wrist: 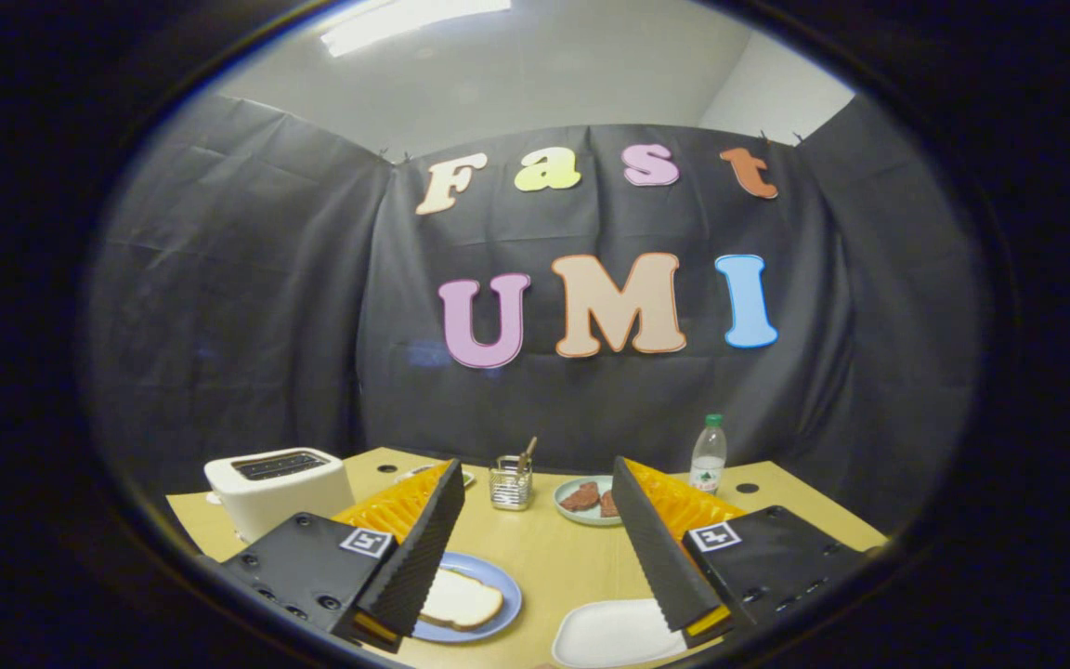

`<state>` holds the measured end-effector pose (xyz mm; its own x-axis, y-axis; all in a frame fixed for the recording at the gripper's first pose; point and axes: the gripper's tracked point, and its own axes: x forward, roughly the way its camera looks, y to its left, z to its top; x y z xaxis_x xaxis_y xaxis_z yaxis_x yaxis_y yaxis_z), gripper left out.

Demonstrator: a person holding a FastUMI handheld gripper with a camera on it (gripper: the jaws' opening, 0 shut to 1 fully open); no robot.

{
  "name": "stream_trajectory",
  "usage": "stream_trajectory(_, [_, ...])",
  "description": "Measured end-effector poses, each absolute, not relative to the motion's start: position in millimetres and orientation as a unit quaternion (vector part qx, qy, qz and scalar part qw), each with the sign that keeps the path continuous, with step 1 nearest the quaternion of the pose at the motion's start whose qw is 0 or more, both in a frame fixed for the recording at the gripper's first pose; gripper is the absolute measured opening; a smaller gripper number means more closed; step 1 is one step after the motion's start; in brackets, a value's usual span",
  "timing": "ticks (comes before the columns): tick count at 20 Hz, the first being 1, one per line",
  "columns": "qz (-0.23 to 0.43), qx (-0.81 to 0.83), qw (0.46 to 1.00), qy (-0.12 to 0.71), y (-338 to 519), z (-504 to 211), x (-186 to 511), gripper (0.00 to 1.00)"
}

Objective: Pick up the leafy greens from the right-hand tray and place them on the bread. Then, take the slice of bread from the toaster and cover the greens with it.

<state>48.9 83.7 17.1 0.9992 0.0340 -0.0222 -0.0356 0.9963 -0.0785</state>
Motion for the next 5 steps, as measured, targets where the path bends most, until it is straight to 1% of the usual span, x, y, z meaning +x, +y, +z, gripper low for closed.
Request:
stream_trajectory(3, [0.033, -0.016, 0.999, 0.014, 75, 6, 37, 0.99])
stream_trajectory(5, [0.018, -0.016, 1.0, 0.01, 57, 9, 34, 0.99])
